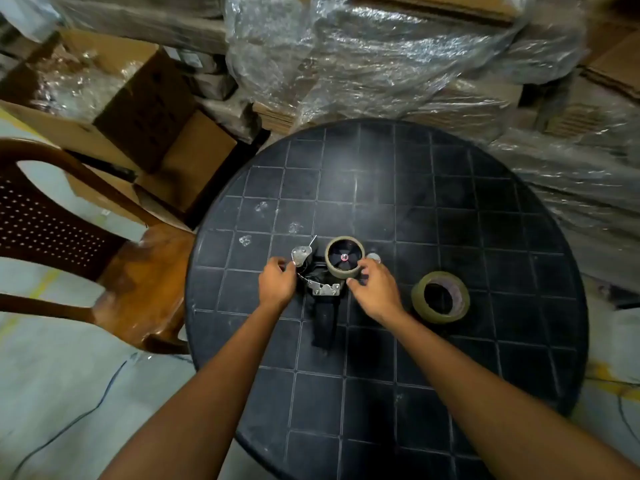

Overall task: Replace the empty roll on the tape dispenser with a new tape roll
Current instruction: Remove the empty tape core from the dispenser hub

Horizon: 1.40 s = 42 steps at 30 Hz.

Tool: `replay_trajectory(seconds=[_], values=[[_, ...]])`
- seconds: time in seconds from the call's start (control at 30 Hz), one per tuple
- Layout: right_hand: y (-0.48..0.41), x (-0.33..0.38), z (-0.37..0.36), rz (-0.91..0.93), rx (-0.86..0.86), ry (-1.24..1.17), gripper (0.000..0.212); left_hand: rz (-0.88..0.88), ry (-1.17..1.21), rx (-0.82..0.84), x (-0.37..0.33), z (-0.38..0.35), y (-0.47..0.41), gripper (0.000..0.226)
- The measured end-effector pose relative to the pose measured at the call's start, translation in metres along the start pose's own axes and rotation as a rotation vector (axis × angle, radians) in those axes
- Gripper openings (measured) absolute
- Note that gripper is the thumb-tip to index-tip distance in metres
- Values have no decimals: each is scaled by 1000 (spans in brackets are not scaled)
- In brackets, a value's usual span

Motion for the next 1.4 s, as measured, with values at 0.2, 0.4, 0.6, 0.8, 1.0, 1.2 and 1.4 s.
replay_trajectory(seconds=[0.2, 0.4, 0.6, 0.8, 1.0, 1.2, 1.4], values=[[17, 24, -41, 189, 12, 285, 47, -334, -129, 10, 18, -2, 6, 23], [19, 30, -84, 138, 106, 456, 71, -765, -536, 73, 27, -5, -2, 34], [17, 23, -93, 50, 9, 325, 90, -858, -649, 115, 21, -6, -10, 22], [32, 3, -98, -316, -166, 105, 97, -873, -622, 127, 18, -13, -10, 18], [24, 4, -102, -330, -203, -8, 77, -922, -528, 308, 53, -14, -6, 18], [29, 1, -94, -270, -170, -71, 72, -683, -231, 109, 48, -2, -5, 10], [8, -10, -39, -369, -432, -190, 60, 92, 213, 125, 45, -6, -40, 33]])
Point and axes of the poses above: each hand's wrist, its own y-axis away from the middle knuckle, its own z-axis out of the back of the hand, x = y × z, the point moved 5 cm from there along -y, towards the middle knuckle, and after that the axes turned 1 degree about -y, right-handed, at the moved point
